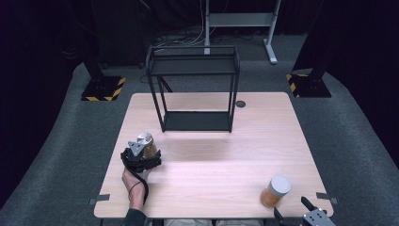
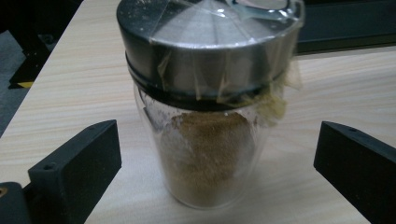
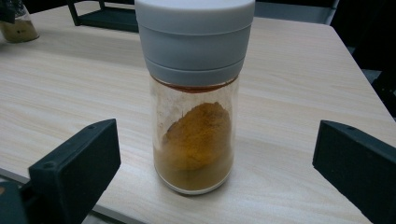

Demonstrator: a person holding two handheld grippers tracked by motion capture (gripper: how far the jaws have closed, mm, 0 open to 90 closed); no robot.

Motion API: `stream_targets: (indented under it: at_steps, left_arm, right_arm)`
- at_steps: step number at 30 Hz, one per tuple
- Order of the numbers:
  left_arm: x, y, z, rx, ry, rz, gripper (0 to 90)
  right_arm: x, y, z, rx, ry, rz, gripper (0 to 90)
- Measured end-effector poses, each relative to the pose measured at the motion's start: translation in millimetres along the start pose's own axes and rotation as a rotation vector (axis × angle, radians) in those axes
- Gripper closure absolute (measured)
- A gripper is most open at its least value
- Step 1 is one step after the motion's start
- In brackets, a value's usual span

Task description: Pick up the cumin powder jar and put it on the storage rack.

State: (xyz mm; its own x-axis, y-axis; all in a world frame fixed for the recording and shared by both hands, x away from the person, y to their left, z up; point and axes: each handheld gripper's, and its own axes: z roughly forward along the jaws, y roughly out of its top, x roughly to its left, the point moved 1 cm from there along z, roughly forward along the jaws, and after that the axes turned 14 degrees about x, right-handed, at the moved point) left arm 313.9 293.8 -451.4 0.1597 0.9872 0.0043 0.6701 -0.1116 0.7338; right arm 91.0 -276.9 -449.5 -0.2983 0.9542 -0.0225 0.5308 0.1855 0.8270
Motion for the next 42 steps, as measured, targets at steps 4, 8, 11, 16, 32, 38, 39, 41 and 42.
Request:
stream_targets:
  at_steps: [4,8,11,16,32,38,39,41,42]
  left_arm:
    - [0.7,3.6,5.7,0.002,0.004,-0.001,0.0]
    - [3.2,6.1,9.9,0.001,-0.002,-0.003,0.0]
    - [3.5,8.3,11.3,0.004,-0.003,-0.002,0.0]
    - [-5.6,18.0,13.5,0.039,0.055,-0.029,9.1]
    - [0.5,13.8,11.9,0.026,0.017,-0.017,30.4]
    - [2.0,13.6,6.5,0.021,-0.003,-0.005,30.4]
    - [1.7,13.7,5.3,0.02,-0.005,-0.002,30.4]
    - [2.0,14.3,2.8,0.02,-0.013,0.006,30.4]
    - [2.5,14.9,1.2,0.02,-0.018,0.008,30.4]
  right_arm:
    - [-1.0,-0.3,0.7,0.002,0.004,-0.004,0.0]
    - [-1.1,-0.1,1.4,0.006,0.008,-0.008,0.0]
    - [-1.4,0.1,1.7,0.008,0.012,-0.009,0.0]
    - [-1.4,0.6,2.2,0.012,0.016,-0.012,0.0]
    - [-2.1,-0.1,1.7,0.01,0.008,-0.006,0.0]
    - [-2.2,-0.1,1.8,0.012,0.006,-0.001,0.0]
    - [-2.6,0.0,1.7,0.013,0.009,0.001,0.0]
    - [-3.6,0.1,1.7,0.014,0.017,0.008,0.0]
    - [-3.8,0.4,1.8,0.016,0.019,0.006,0.0]
